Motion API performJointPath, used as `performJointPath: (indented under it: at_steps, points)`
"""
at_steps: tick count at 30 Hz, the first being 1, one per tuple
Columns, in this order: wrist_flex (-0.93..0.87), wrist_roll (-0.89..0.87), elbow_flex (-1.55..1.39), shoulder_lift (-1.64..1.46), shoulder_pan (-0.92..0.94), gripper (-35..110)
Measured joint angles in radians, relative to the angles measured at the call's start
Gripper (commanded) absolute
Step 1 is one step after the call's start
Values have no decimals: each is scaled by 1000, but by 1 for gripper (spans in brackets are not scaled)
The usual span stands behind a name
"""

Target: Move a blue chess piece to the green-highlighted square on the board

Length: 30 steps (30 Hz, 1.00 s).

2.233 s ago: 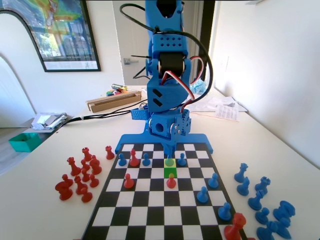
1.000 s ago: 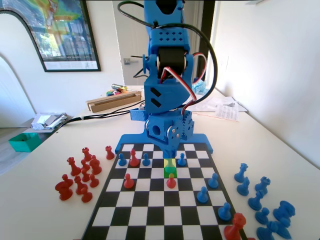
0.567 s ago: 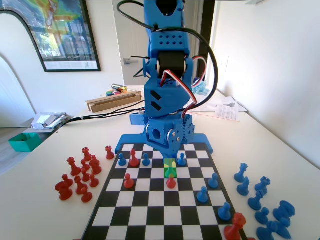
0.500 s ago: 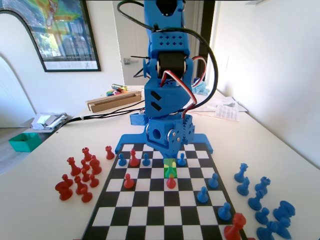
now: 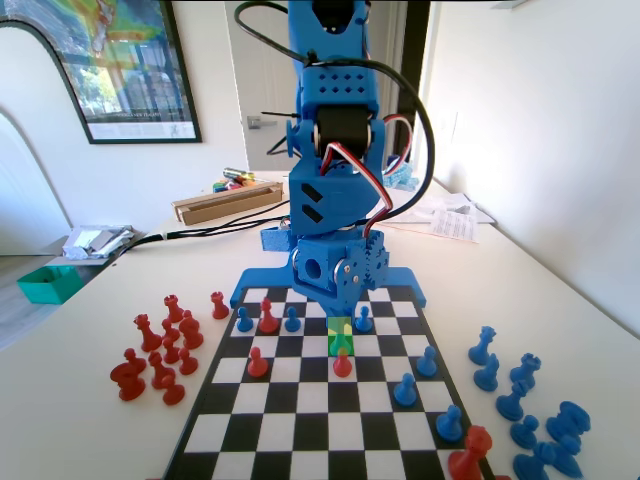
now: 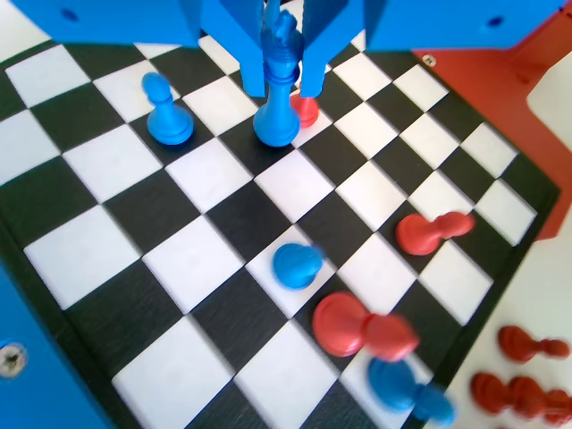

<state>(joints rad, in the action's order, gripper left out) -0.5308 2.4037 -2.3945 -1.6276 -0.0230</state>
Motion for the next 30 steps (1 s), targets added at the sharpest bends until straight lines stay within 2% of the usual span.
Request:
performJointPath:
  at_steps: [8, 12, 14, 23, 30]
  points:
    - [0, 0, -21, -2, 0, 6]
    - [0, -3, -21, -2, 0, 11]
    - [0, -9, -21, -2, 0, 18]
    - [-6, -34, -20, -2, -9, 19]
    - [-152, -98, 91, -8, -8, 17]
